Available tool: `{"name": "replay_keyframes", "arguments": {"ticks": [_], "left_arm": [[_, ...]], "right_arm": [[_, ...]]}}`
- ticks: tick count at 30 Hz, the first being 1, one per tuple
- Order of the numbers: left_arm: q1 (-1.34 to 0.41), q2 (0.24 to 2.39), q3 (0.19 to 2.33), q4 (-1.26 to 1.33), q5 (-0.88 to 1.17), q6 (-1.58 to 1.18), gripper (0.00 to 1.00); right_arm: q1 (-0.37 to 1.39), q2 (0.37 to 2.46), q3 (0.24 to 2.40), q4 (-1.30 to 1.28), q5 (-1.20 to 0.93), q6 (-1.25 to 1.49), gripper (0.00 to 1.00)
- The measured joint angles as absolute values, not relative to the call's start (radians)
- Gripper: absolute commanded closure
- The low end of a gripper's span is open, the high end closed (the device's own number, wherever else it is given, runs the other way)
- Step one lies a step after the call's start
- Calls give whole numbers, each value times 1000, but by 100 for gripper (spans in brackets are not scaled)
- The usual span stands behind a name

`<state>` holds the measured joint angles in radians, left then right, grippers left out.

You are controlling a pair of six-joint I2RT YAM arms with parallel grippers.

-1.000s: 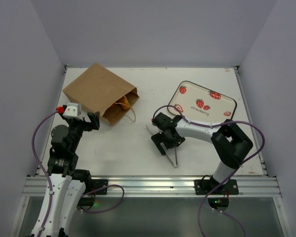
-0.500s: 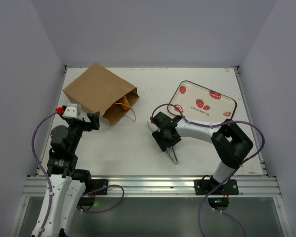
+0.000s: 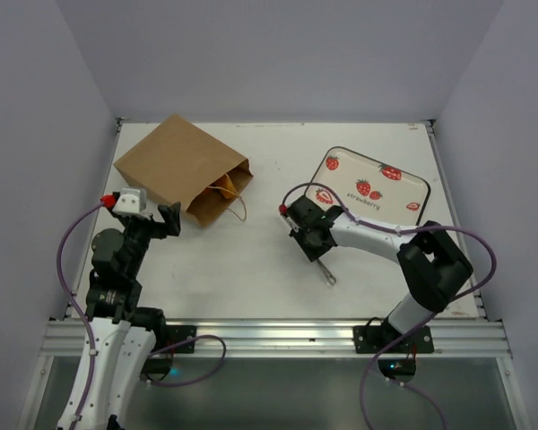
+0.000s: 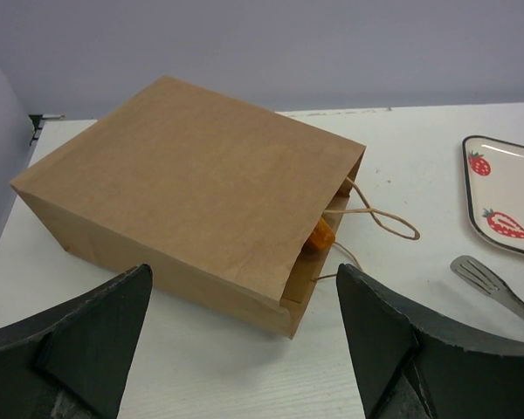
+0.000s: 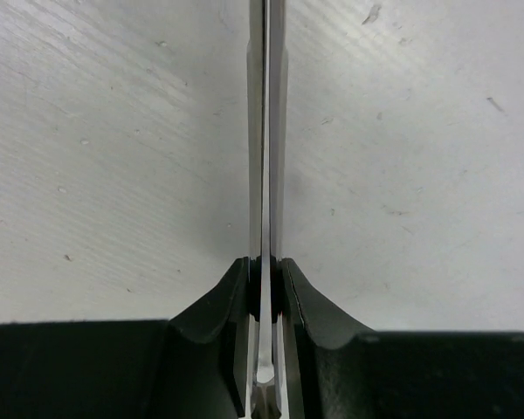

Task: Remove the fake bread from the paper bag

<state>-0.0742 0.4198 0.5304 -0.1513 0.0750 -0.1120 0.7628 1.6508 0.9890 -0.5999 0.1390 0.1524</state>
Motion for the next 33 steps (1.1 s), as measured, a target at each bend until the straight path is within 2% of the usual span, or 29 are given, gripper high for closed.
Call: {"name": "replay_keyframes", "arguments": {"ticks": [5,10,15,18,19,23,33], "left_arm": [[-74,411,530,-151,75,-112,10],[-74,409,530,-151,75,-112,10],[-74,409,530,-151,76,-112,10],[-74,409,530,-151,76,-112,10],[-74,409,530,-152,76,-112,10],[-74,409,530,-152,78,-112,10],[-74,409,530,-151,93,-112,9]], "right_arm": [[712,1580,1011,-620,101,35,100],[576,1495,1096,-649,-62,-108,99],[457,1422,1156,-667,-207,-204,84],[427,1400,1158,-678,-268,-236,74],[416,1398,1159,-684,-287,-244,67],[384,1398,1159,-696,-342,-264,55],[327,1359,1161,-703,-417,-289,52]]}}
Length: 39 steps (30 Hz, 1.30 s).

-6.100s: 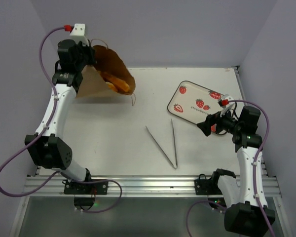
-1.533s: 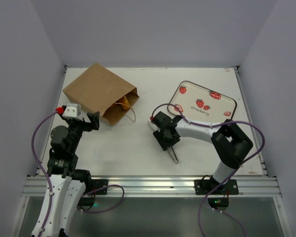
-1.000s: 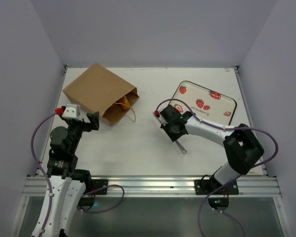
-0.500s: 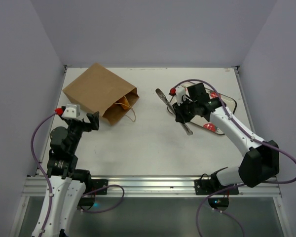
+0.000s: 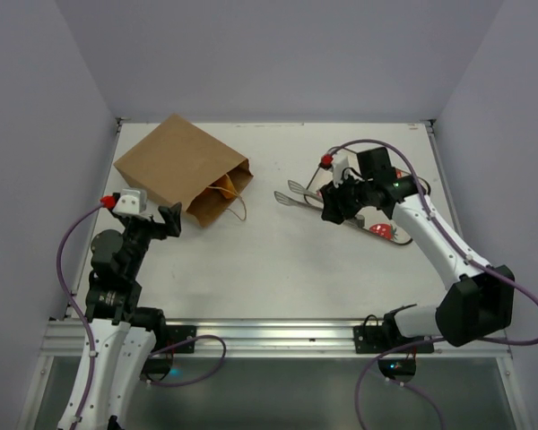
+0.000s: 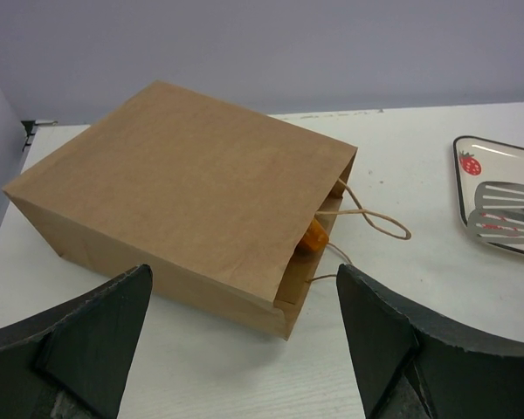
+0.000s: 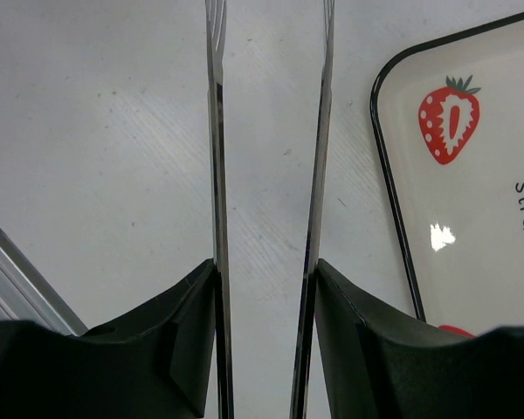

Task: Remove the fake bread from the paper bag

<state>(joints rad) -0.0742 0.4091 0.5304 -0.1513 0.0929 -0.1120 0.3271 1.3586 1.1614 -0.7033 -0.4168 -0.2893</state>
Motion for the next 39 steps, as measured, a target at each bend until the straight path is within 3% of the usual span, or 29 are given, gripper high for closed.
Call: {"name": "replay_keyframes", "arguments": {"ticks": [12,22,29,39], "left_arm": [[-74,452,546,-154,167,-115,13],[-104,735,859,-241,299,-89,17],[-353,901,954,-381,196,-4,17],[-513,1044,965,-487,-62,160,18]], "right_arm": [[307,1293,1162,-718,-442,-319,56],[307,1204,1163,-754,-476,-380,56],[307,1182,1148,-768,-517,-424,56],[307,1184,1119,-778,-569,-443,56]]}}
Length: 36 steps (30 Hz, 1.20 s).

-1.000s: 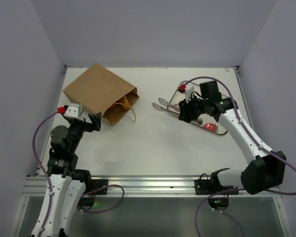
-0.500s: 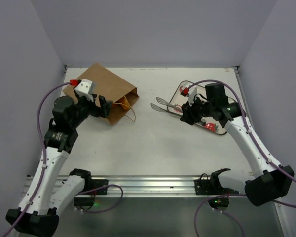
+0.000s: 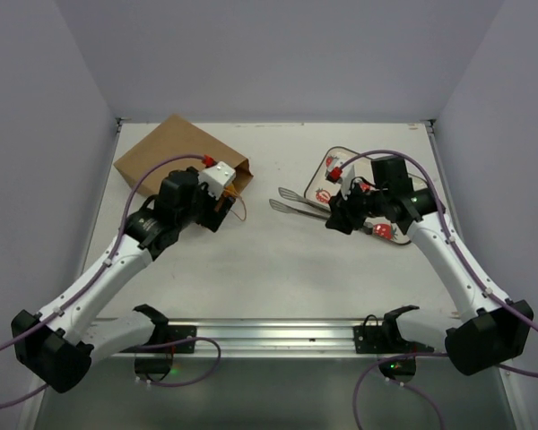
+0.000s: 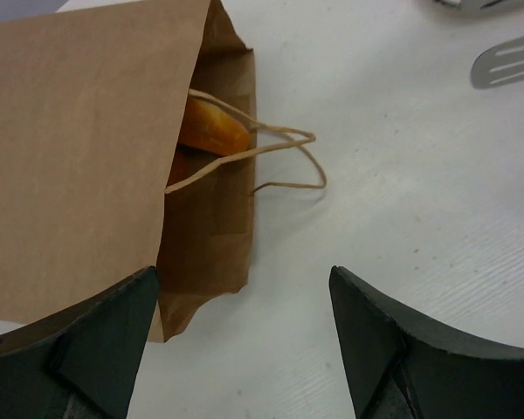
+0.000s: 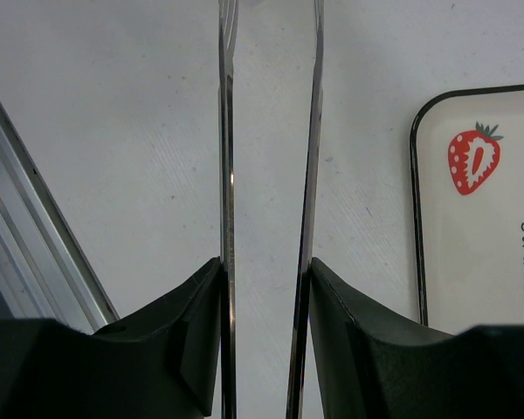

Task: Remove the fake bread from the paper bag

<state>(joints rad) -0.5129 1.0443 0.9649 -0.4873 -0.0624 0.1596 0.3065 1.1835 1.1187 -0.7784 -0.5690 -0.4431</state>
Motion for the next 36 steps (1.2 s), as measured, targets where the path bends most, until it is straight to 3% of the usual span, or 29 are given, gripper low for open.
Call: {"name": "replay_keyframes", "arguments": {"ticks": [10,20,32,36], "left_arm": [[-626,1187,947,-426,-405,313,22],[-622,1341,945,-270,-521,410,29],[-525,1410,954,-179,-485,419,63],[-494,1428,970,-170,-433,402,86]], "right_arm": [[307,1206,1118,-778,-621,-455,56],[307,1273,1117,-778,-676,-458,56],[327,1350,1117,-761,-690,-456,57],[399,1391,1118,-733,-661,-445,57]]}}
